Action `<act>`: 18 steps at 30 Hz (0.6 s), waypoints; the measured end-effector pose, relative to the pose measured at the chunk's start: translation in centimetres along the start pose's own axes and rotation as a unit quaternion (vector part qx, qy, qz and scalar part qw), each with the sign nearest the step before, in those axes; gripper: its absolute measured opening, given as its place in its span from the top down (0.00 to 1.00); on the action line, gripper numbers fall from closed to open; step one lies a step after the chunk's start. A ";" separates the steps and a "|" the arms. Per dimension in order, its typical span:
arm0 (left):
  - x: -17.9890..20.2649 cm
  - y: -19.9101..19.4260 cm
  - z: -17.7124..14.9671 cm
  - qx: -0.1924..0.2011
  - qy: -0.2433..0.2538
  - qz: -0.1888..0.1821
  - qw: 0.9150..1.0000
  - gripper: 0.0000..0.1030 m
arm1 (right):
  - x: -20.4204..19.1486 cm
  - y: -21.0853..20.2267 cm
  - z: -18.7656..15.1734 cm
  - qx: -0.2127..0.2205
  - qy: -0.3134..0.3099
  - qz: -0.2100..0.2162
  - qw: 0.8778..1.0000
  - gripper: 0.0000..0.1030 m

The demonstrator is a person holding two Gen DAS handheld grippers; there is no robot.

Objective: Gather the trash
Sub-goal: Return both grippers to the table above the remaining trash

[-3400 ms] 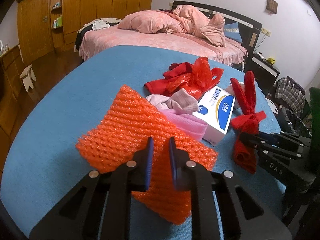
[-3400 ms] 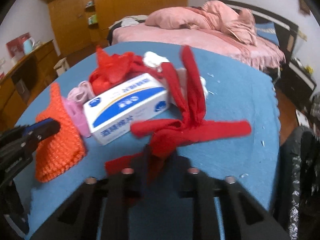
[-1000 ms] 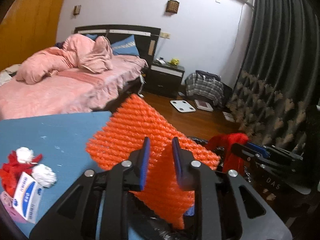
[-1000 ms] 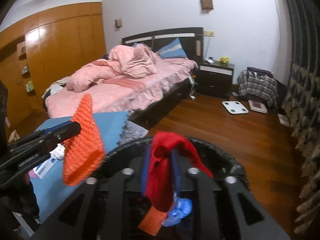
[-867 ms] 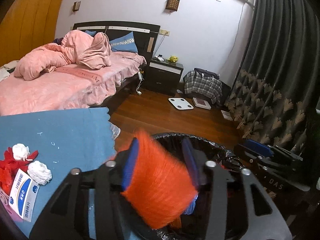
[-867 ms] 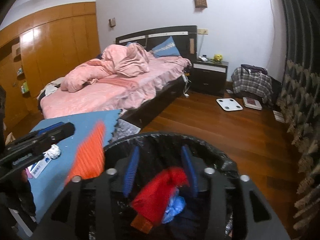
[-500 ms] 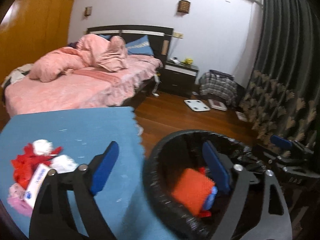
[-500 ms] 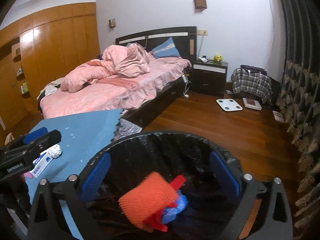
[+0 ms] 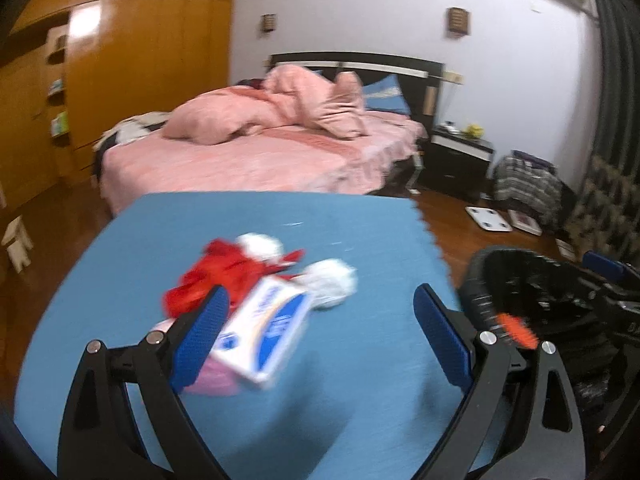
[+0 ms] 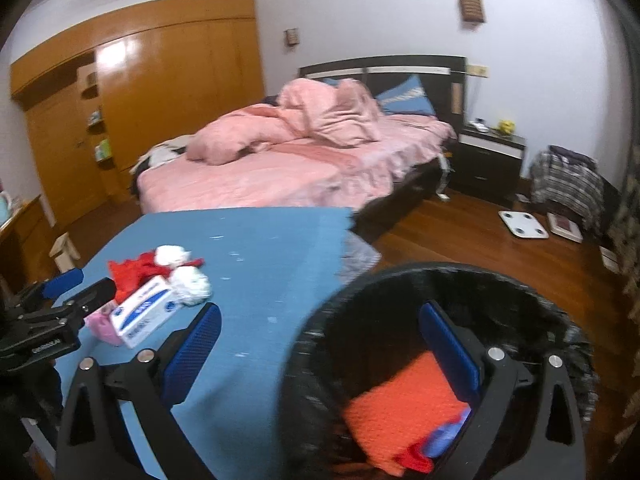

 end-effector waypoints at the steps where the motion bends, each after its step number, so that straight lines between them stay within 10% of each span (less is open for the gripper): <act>1: -1.0 -0.1 -0.1 0.000 -0.004 0.011 1.000 0.12 | -0.8 0.3 0.1 0.000 -0.003 0.007 1.000 0.05; 18: -9.4 1.1 -4.1 -0.051 -0.041 0.091 0.994 0.12 | -9.8 4.5 -1.0 -0.022 -0.065 0.065 0.996 0.06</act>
Point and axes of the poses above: each gripper's, at about its wrist camera, not at the fingertips, and y roughly the way its jaws point, x to its right, z to its top, the point moved 2 cm from there along y, roughly the way its jaws point, and after that the axes turned 8 degrees about -y, right-handed, at the moved point
